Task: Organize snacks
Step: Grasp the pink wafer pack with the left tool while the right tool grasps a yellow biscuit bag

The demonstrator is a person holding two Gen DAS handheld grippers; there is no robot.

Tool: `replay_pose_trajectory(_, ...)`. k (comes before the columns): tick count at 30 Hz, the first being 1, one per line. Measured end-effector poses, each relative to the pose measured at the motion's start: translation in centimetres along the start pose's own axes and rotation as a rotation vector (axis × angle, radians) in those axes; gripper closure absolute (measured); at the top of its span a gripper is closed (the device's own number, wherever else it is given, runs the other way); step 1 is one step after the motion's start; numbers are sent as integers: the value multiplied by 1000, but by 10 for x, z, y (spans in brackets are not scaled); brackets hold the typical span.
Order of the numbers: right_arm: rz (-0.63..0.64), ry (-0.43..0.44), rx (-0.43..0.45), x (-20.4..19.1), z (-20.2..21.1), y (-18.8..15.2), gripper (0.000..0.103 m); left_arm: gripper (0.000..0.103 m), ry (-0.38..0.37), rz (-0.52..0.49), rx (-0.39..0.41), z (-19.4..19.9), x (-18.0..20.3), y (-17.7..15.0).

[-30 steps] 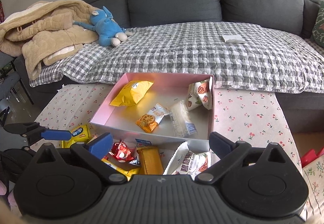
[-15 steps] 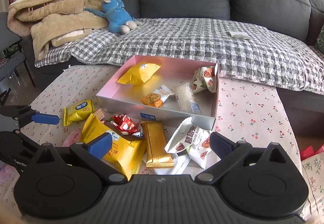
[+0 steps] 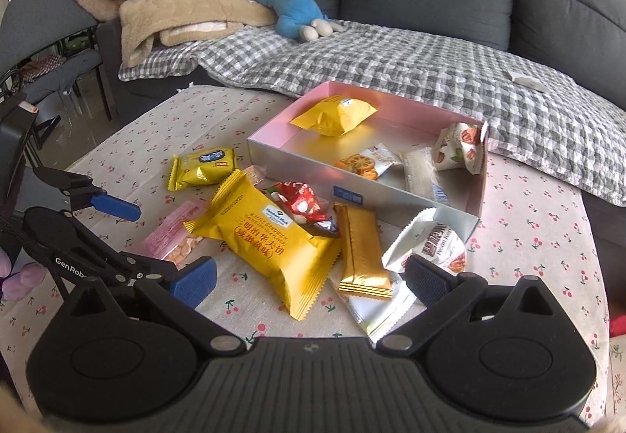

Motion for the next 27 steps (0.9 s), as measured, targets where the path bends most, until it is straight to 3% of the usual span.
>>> replay_pose_trajectory(8, 138, 63, -20, -26, -18, 2, 2, 9, -13, 10, 1, -2, 1, 4)
replay_pose_trajectory(10, 163, 57, -17, -28, -23, 2, 8, 11, -21, 16, -1, -5, 0, 5)
replay_pose_trajectory(13, 205, 29, -39, -29, -33, -2, 16, 21, -13, 8, -17, -11, -3, 4)
replay_pose_trajectory(15, 237, 22, -52, -33, -37, -7, 21, 33, -13, 14, -31, -15, -4, 2)
replay_pose_trajectory(22, 317, -21, -62, -39, -53, -13, 26, 49, 4, -2, -20, -18, -3, 5)
replay_pose_trajectory(24, 336, -42, -55, -38, -57, -14, 27, 59, 9, -22, -18, -19, -1, 7)
replay_pose_trajectory(27, 346, -62, -42, -37, -62, -13, 32, 62, 22, -41, -19, -20, 0, 8)
Point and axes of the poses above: each gripper's, at about its wrist camera, not at the fingertips, and z roughly against the way its jaws point, x to its right, y to its top, the point moved 7 cm from there along -z, roughly the way its jaws point, and after that the axes turned 12 degrees about -z, right-handed, at the moved point
